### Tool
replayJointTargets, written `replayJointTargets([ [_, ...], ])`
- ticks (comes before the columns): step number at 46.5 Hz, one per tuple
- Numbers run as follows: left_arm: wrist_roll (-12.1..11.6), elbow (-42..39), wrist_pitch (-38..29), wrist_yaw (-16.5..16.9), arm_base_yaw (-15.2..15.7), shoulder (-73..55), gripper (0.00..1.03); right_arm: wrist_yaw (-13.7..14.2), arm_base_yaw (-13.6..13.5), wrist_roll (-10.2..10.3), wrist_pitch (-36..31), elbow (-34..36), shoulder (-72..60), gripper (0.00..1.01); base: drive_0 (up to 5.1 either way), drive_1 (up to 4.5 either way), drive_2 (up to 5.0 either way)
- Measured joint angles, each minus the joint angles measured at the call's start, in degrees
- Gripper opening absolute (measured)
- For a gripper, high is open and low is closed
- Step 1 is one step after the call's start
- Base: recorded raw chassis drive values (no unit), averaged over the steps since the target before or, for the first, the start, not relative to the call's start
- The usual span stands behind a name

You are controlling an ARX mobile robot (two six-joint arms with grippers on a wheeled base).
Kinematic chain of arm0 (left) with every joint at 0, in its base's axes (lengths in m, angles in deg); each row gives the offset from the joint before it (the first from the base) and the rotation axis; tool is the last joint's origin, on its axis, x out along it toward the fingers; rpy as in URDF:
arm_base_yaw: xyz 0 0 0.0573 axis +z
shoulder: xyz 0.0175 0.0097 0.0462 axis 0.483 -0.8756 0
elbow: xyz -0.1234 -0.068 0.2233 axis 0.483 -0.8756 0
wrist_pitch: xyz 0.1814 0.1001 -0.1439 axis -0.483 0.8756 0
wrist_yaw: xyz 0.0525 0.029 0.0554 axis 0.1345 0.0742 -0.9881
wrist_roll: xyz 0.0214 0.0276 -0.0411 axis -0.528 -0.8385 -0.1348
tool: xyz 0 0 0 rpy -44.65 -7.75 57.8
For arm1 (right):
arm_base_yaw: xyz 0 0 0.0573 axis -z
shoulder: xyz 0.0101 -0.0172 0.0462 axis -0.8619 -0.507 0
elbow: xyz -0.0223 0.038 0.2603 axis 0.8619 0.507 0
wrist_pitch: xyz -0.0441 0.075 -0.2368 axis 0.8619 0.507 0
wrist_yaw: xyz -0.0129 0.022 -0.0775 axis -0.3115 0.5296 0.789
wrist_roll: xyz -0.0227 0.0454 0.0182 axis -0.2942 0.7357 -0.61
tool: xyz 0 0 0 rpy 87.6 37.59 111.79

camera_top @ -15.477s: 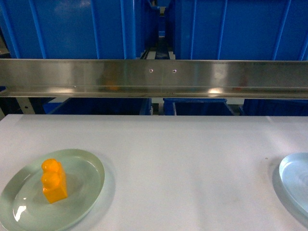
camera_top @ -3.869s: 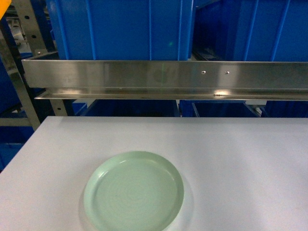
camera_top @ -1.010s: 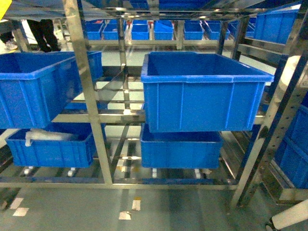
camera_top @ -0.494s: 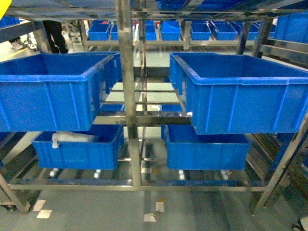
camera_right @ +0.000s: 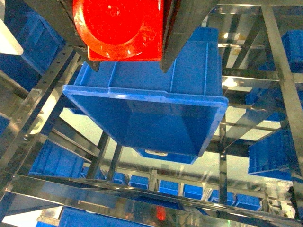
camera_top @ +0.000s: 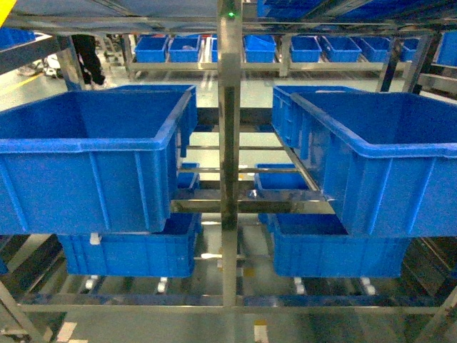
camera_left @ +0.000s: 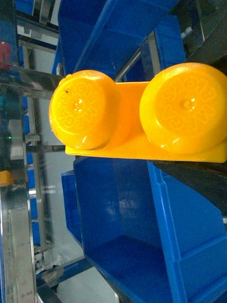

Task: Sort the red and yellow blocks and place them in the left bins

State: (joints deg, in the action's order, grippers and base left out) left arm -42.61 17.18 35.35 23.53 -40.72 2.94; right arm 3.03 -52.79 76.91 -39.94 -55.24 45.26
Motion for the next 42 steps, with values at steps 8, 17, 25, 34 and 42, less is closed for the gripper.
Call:
replayJointTargets([
  [8, 0.0, 0.0, 0.5, 0.0, 0.0, -0.6, 0.27, 0.0, 0.0, 0.0, 0.4, 0.0, -0.5, 0.28, 0.0, 3.24, -3.1],
  [17, 0.0, -0.1, 0.1, 0.0, 0.1, -0.5, 0.27, -1.2, 1.2, -0.3, -0.4, 0.2, -3.3, 0.28, 0.0, 0.00, 0.0],
  [25, 0.0, -0.1, 0.1, 0.0, 0.1, -0.5, 0.27, -1.6, 2.8, -0.6, -17.0, -11.1, -37.0, 0.28, 0.0, 0.00, 0.0],
  [34, 0.0, -0.1, 0.1, 0.0, 0.1, -0.5, 0.27, 0.0, 3.3, 0.7, -20.3, -17.2, -51.1, 0.28, 0.0, 0.00, 0.0],
  [42, 0.0, -0.1, 0.1, 0.0, 0.1, -0.5, 0.27, 1.3, 2.1, 1.2, -21.3, -20.1, -55.6, 0.28, 0.0, 0.00, 0.0],
])
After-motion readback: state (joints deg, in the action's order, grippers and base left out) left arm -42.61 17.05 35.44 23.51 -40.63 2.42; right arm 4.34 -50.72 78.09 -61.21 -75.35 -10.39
